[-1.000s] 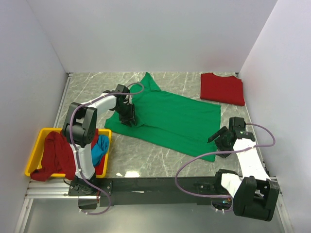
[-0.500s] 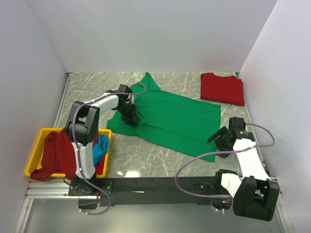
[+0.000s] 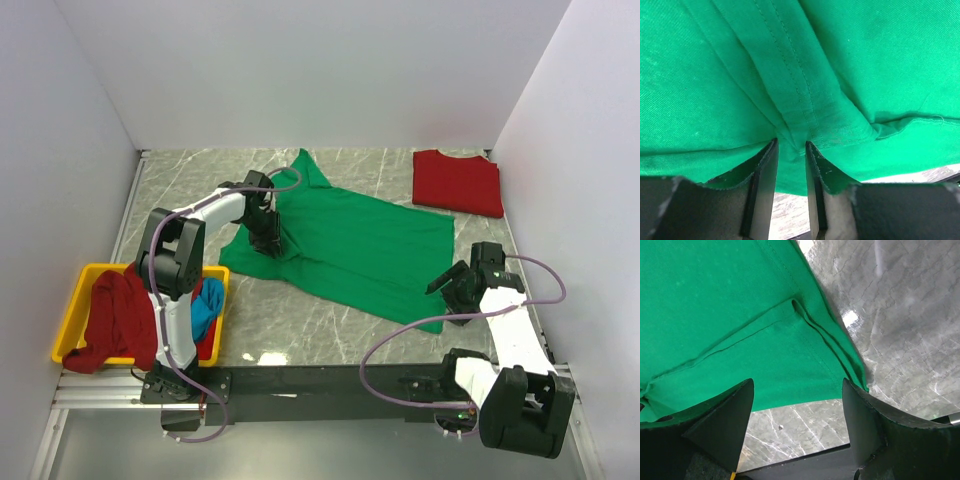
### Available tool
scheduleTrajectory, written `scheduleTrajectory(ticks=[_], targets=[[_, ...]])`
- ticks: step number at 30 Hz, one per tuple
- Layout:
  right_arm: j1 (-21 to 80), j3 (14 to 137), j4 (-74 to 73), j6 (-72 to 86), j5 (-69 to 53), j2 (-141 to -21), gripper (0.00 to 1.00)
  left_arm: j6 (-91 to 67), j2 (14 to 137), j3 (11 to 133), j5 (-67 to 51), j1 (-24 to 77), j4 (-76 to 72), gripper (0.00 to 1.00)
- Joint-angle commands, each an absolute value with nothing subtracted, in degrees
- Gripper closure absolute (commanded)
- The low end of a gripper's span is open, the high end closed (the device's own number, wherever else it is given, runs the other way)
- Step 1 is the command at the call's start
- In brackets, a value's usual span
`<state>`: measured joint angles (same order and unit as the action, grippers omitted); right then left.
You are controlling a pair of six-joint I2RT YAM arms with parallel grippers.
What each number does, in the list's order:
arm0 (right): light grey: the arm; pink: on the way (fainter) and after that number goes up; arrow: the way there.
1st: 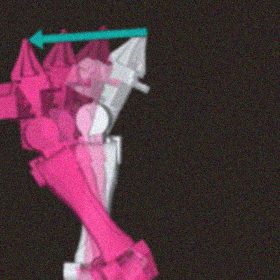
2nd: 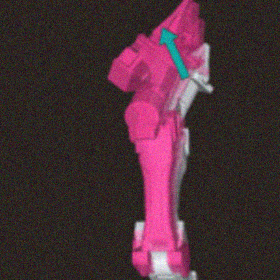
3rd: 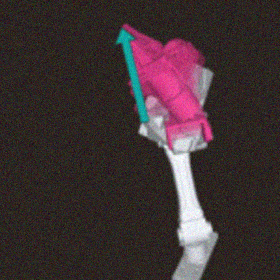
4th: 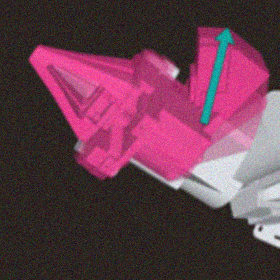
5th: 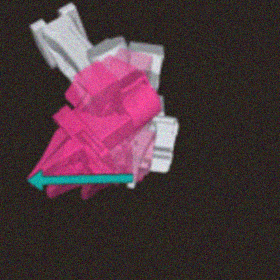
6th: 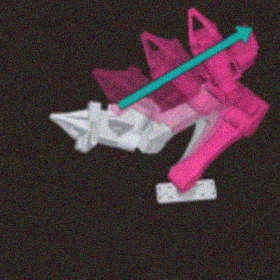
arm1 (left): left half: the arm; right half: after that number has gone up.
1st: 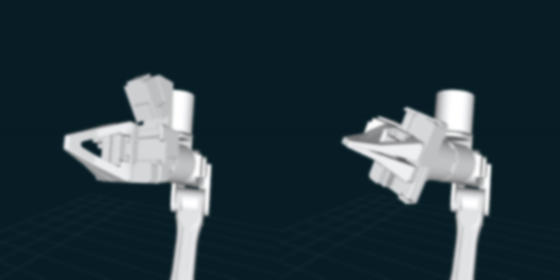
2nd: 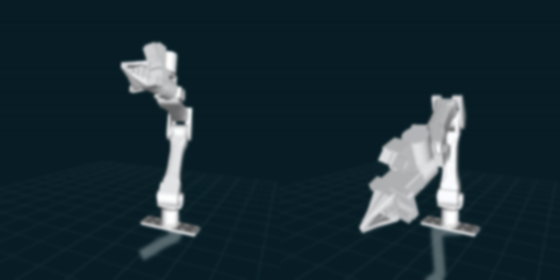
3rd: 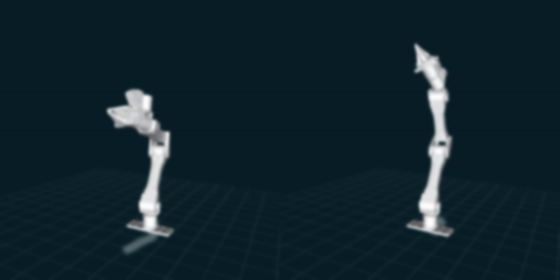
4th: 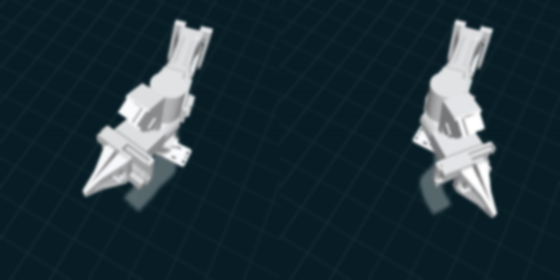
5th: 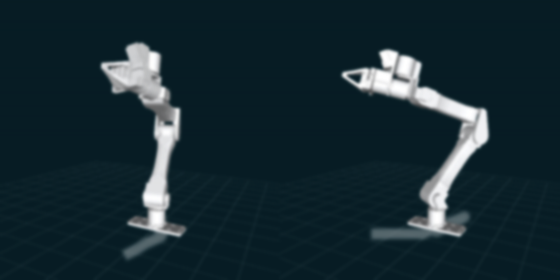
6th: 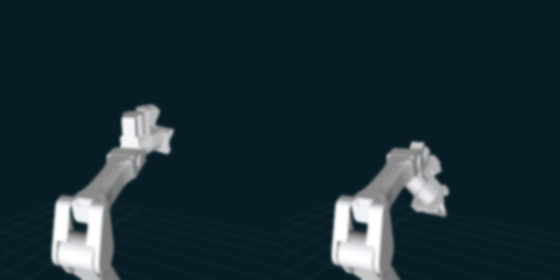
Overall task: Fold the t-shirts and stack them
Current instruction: Fold the tshirt
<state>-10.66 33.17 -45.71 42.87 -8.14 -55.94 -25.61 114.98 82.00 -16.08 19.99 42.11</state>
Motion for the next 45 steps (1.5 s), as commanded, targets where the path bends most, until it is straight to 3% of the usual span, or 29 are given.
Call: scheduleTrajectory(ticks=[1, 41, 44, 45], targets=[[-9.9, 32.4, -44.8, 43.6, -8.2, -54.9, 0.23, -26.5, 111.8, 84.2, -15.0, 20.3, 42.8, 0.66], [-8.8, 31.6, -43.8, 45.0, -8.5, -54.5, 0.23, -26.7, 118.9, 89.6, -11.3, 23.1, 47.7, 0.66], [-8.8, 31.4, -43.7, 45.3, -8.6, -54.5, 0.23, -26.6, 119.2, 89.4, -11.1, 23.3, 47.5, 0.70], [-8.8, 31.4, -43.6, 45.2, -8.6, -54.4, 0.23, -26.5, 119.3, 89.5, -11.2, 23.3, 47.5, 0.82]])
